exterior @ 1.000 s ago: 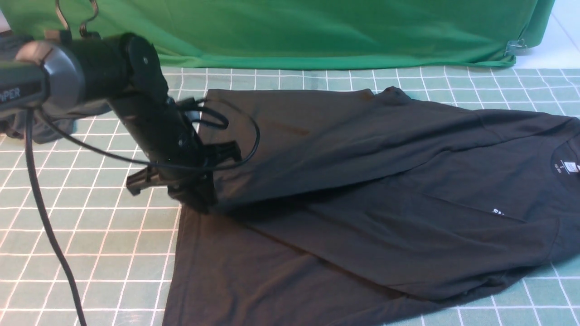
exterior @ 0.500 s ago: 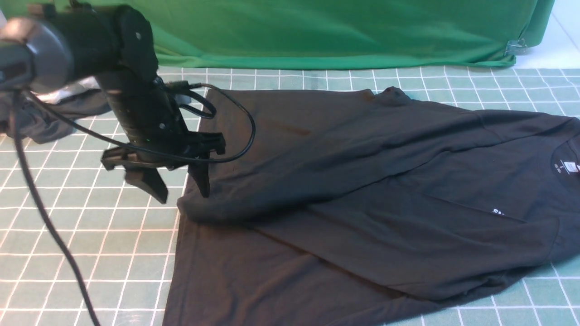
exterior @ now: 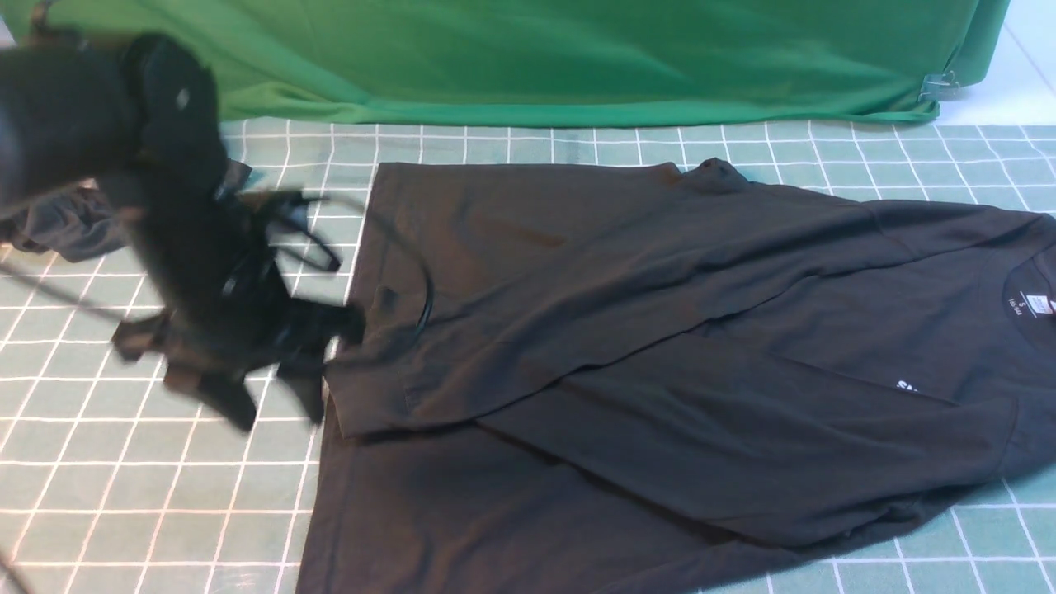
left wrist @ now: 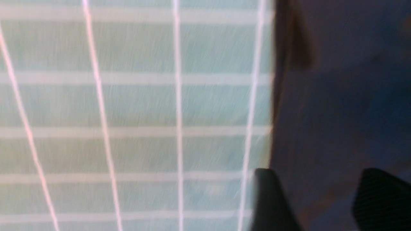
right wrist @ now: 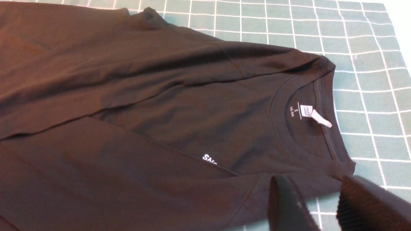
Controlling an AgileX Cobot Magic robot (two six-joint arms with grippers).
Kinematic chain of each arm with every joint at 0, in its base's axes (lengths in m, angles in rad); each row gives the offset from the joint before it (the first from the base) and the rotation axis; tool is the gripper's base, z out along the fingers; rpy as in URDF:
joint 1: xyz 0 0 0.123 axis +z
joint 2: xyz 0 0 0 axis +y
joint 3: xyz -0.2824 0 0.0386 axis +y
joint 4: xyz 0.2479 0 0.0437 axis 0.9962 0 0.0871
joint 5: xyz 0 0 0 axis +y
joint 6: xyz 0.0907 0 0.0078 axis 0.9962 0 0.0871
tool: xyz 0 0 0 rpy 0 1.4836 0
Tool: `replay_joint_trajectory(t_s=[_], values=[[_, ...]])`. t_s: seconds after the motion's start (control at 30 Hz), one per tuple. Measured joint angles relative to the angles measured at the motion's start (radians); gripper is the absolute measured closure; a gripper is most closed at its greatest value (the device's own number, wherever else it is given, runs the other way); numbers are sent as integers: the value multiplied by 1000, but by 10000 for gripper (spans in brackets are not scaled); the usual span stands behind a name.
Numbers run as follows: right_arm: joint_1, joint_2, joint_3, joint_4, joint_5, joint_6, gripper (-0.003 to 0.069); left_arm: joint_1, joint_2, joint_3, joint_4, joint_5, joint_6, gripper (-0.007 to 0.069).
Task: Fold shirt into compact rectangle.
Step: 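Fold the left side of the dark shirt inward over its body with the left gripper, then grasp the near edge of the shirt at its hem and shoulder corners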
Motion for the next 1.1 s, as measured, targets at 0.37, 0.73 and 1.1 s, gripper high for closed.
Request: replay_joint_trajectory(t_s=[0.37,0.73,1.1], values=[[0,0,0,0,-9,0,420,-76,-186,372,-74,-100,-94,534],[0,0,0,0,-9,9,420,-251,-168,450,-67,-346,-221,258],[0,0,0,0,-8,11,420,-251,-158,535,-85,-399,-290,156]])
